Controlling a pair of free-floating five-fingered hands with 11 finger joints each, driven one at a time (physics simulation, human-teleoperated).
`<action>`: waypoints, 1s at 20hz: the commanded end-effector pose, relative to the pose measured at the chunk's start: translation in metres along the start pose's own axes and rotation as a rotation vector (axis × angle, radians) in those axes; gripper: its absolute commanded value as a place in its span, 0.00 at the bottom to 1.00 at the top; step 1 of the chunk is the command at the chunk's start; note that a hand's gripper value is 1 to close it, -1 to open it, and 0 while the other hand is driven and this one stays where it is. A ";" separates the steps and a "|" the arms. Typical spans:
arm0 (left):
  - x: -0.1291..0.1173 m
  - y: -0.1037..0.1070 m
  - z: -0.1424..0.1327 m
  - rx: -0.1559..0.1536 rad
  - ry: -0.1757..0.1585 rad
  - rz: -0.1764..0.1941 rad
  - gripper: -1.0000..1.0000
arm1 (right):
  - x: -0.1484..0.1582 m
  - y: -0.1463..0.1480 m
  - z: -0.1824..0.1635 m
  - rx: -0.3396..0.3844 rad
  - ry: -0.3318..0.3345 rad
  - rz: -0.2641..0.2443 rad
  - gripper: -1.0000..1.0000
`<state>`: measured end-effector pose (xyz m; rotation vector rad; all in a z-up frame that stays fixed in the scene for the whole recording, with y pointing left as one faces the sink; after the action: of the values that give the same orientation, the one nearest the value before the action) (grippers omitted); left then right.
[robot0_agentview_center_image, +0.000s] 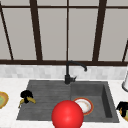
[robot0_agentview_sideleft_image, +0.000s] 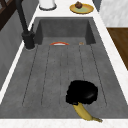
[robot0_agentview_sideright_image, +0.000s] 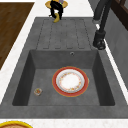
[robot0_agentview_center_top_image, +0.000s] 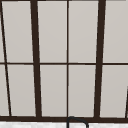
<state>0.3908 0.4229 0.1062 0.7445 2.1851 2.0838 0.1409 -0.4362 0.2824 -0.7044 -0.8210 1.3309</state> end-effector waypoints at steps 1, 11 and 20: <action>0.006 0.012 0.008 -0.046 -0.061 0.016 1.00 | 0.000 0.000 0.000 0.000 0.000 0.000 0.50; 0.051 0.044 0.008 -0.082 0.009 0.058 1.00 | 0.000 0.000 0.000 0.000 0.000 0.000 0.50; 0.091 0.059 0.046 -0.055 0.043 0.113 1.00 | 0.000 0.000 0.000 0.000 0.000 0.000 0.50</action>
<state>0.3492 0.4831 0.1764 0.7679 2.1744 2.1428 0.1409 -0.4362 0.2824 -0.7044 -0.8210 1.3309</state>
